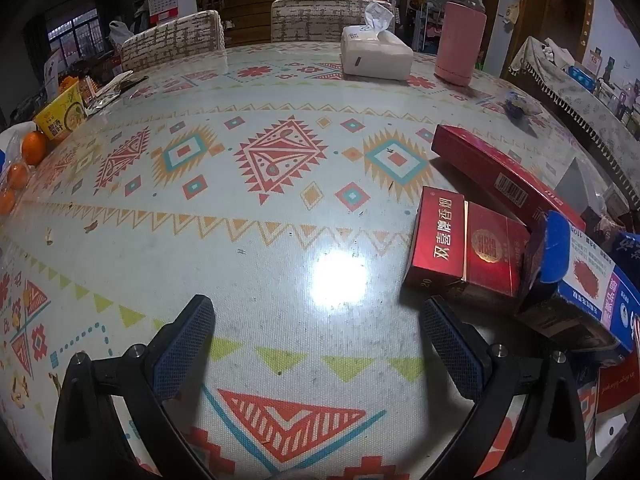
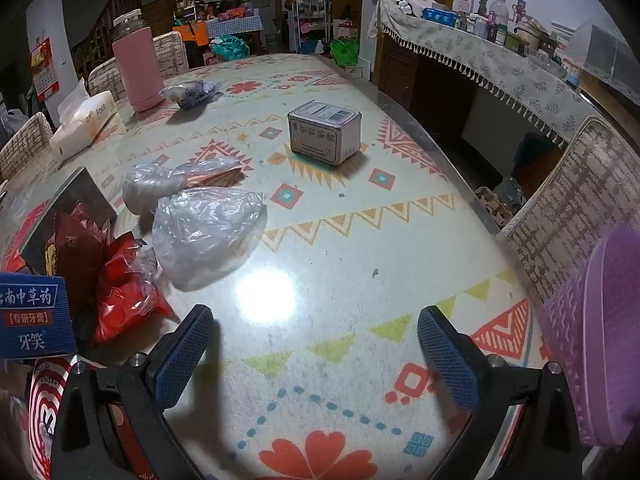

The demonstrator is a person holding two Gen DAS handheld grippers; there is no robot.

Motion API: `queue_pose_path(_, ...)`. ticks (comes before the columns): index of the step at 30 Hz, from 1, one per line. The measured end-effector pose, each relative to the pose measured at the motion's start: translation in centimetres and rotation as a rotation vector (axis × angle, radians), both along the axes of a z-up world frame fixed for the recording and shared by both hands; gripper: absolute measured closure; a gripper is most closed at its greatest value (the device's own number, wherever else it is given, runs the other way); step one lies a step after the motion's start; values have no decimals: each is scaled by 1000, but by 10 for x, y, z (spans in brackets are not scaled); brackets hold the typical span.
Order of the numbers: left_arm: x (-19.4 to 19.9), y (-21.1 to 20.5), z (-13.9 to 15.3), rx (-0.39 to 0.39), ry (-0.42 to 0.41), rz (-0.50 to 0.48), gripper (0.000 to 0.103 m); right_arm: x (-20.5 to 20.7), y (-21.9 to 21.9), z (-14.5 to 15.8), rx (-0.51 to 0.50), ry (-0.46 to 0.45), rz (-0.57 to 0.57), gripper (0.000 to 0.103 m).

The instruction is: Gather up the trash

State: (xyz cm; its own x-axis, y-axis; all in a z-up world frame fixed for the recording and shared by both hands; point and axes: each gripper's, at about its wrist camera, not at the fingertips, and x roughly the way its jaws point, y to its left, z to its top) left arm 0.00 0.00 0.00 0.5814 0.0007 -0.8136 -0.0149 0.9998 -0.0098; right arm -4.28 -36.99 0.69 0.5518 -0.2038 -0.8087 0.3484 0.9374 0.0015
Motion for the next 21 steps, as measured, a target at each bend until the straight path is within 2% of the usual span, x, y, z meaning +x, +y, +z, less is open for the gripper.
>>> queue_pose_path(21,-5,-2,0,8,24,2,0,0,0,0,0,1,0,0)
